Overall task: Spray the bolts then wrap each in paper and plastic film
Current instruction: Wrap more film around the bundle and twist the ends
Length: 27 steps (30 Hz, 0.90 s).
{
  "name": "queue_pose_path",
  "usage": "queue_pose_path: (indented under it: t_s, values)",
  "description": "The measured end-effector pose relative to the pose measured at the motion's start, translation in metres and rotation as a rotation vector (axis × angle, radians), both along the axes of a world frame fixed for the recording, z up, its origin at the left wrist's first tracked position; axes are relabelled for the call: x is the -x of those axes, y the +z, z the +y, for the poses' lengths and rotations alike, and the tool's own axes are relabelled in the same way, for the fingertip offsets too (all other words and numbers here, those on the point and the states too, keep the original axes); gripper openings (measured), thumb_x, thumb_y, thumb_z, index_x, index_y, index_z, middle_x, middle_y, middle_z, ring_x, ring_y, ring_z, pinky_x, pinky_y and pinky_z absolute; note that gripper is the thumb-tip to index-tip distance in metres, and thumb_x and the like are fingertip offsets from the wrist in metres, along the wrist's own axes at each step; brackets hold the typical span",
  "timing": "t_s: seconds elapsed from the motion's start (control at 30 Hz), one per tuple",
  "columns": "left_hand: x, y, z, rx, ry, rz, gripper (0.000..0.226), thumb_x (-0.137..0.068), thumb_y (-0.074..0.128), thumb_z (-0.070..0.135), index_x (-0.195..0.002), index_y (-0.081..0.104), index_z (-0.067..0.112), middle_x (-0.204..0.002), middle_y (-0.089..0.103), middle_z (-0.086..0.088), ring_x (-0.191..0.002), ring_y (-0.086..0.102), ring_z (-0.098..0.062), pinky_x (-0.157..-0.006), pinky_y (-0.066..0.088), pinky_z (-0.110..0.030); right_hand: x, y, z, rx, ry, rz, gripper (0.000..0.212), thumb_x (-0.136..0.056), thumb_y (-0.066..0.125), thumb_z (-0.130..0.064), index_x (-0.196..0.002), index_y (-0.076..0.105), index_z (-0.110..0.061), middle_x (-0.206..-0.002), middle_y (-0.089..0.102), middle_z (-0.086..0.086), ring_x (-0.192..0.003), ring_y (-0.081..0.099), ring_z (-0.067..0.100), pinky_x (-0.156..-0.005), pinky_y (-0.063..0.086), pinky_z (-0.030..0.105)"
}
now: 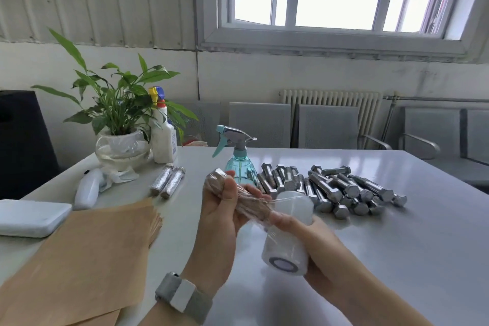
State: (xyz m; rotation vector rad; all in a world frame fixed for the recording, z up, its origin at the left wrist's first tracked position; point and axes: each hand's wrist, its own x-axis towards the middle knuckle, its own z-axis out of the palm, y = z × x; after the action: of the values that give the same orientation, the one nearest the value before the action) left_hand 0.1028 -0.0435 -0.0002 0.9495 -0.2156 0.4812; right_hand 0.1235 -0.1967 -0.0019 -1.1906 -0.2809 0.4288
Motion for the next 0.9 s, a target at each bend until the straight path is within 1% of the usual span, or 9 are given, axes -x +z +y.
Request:
queue_pose_path:
  t_s: [0.07,0.13,0.3,0.37,0.5,0.6,0.67,0.8,0.9]
  values:
    - [-0.001,-0.002,-0.001,-0.16,0.167,-0.053,0.03,-0.094,0.043,0.043,-0.114,0.048,0.02,-0.077,0.065,-0.007,-0.071,0.068,-0.024,-0.069,0.058,-0.034,0.004,-0.001,0.0,0.031,0.083,0.087,0.05,-0.063,0.085,-0.027,-0.105,0.072,-0.004,-0.085,0.064,0.014,-0.07,0.062,0.02,-0.06,0.053,0.029]
    - [0.0,-0.003,0.0,-0.264,0.275,-0.077,0.033,-0.097,0.04,0.051,-0.116,0.049,0.025,-0.072,0.06,-0.006,-0.062,0.063,-0.023,-0.067,0.056,-0.031,0.008,-0.001,0.0,0.051,0.172,0.17,0.053,-0.067,0.084,-0.032,-0.11,0.071,-0.005,-0.089,0.068,0.014,-0.074,0.066,0.023,-0.064,0.056,0.032]
    - [0.0,-0.001,0.003,-0.264,0.298,-0.018,0.033,-0.099,0.038,0.049,-0.114,0.056,0.025,-0.058,0.046,-0.002,-0.045,0.046,-0.019,-0.046,0.043,-0.028,0.012,-0.004,0.004,0.07,0.232,0.236,0.073,-0.065,0.085,-0.03,-0.127,0.06,-0.002,-0.107,0.067,0.022,-0.095,0.065,0.036,-0.08,0.057,0.042]
    - [-0.002,-0.002,0.004,-0.333,0.31,0.009,0.042,-0.096,0.034,0.055,-0.112,0.059,0.026,-0.055,0.044,-0.002,-0.042,0.043,-0.019,-0.041,0.039,-0.027,0.012,-0.004,0.004,0.089,0.256,0.174,0.065,-0.067,0.087,-0.036,-0.119,0.067,-0.003,-0.106,0.067,0.02,-0.094,0.066,0.032,-0.081,0.057,0.041]
    - [-0.001,-0.002,0.004,-0.4,0.277,0.069,0.054,-0.093,0.026,0.064,-0.098,0.063,0.025,-0.05,0.045,-0.002,-0.039,0.045,-0.019,-0.039,0.04,-0.028,0.009,-0.002,0.0,0.157,0.273,0.072,0.028,-0.075,0.078,-0.047,-0.089,0.08,-0.023,-0.086,0.073,0.004,-0.079,0.071,0.016,-0.068,0.055,0.027]
    - [-0.001,-0.002,0.0,-0.48,0.267,0.1,0.056,-0.088,0.028,0.067,-0.095,0.063,0.024,-0.049,0.048,-0.003,-0.039,0.047,-0.018,-0.039,0.043,-0.026,0.007,-0.002,-0.001,0.19,0.211,0.025,0.022,-0.072,0.077,-0.05,-0.08,0.079,-0.03,-0.081,0.073,0.002,-0.073,0.07,0.014,-0.063,0.055,0.025]
    - [0.001,-0.002,-0.002,-0.547,0.285,0.115,0.058,-0.083,0.03,0.069,-0.095,0.063,0.023,-0.049,0.051,-0.003,-0.04,0.05,-0.018,-0.041,0.045,-0.025,0.005,-0.002,-0.003,0.22,0.175,-0.001,0.028,-0.069,0.076,-0.054,-0.082,0.079,-0.029,-0.083,0.073,0.003,-0.078,0.071,0.016,-0.065,0.055,0.027]
    - [0.005,-0.004,-0.003,-0.618,0.232,0.105,0.058,-0.086,0.034,0.064,-0.097,0.059,0.013,-0.057,0.055,-0.006,-0.047,0.054,-0.017,-0.046,0.047,-0.025,-0.004,-0.003,-0.012,0.264,0.16,0.061,0.066,-0.066,0.071,-0.055,-0.119,0.068,-0.016,-0.102,0.074,0.007,-0.094,0.07,0.02,-0.084,0.054,0.035]
    - [0.005,-0.005,-0.003,-0.643,0.247,0.125,0.052,-0.086,0.035,0.062,-0.093,0.059,0.017,-0.059,0.052,-0.015,-0.049,0.054,-0.017,-0.047,0.047,-0.026,-0.01,-0.002,-0.017,0.313,0.162,0.066,0.074,-0.055,0.073,-0.052,-0.119,0.066,-0.016,-0.099,0.075,0.008,-0.09,0.071,0.021,-0.086,0.053,0.035]
